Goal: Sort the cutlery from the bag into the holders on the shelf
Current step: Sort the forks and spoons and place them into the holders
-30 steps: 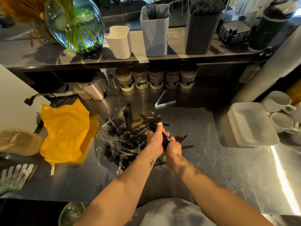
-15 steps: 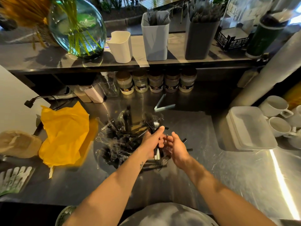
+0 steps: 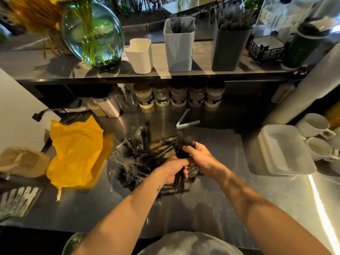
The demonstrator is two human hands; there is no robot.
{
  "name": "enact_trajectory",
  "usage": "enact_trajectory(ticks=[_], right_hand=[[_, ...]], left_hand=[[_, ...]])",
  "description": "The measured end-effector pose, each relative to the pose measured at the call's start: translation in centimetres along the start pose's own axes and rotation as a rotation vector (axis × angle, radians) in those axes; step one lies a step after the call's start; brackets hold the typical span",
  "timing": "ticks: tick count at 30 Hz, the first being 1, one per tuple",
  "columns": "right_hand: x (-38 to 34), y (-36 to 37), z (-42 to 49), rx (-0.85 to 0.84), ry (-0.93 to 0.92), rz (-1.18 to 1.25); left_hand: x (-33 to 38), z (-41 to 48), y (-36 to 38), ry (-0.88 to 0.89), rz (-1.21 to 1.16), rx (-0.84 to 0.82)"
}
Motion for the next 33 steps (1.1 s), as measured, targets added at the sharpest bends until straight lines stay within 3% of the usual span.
enact_trajectory(ticks=[8, 12, 16, 23, 33], right_hand=[[-1.7, 0.0, 0.0, 0.004, 0.118, 0.229], [-2.2, 0.3, 0.1, -0.110, 0.059, 0.128], [-4.4, 0.7, -0.2, -0.132, -0.087, -0.119], [-10.3, 2.2, 0.0, -0.064, -0.235, -0.288], [-17.2, 2.9, 1.3, 0.103, -0.424, -0.285]], left_hand=[[1.3, -0.6, -0.6, 0.007, -0.067, -0.238], [2.3, -0.7, -0.8, 0.007, 0.001, -0.310], [3.2, -1.0, -0.7, -0.010, 0.107, -0.277], [7.6, -1.3, -1.5, 0.104, 0.182, -0.138], [15.0, -2.0, -3.0, 0.450, 0.289, -0.081]])
Point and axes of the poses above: each hand's wrist, its own z-axis towards the middle knuckle, its own y-axis out of the palm, x = y × z, the point moved 2 cm from there along z, towards the middle knuckle, and after that the axes turned 2 degrees about x, right-handed, at the moved point
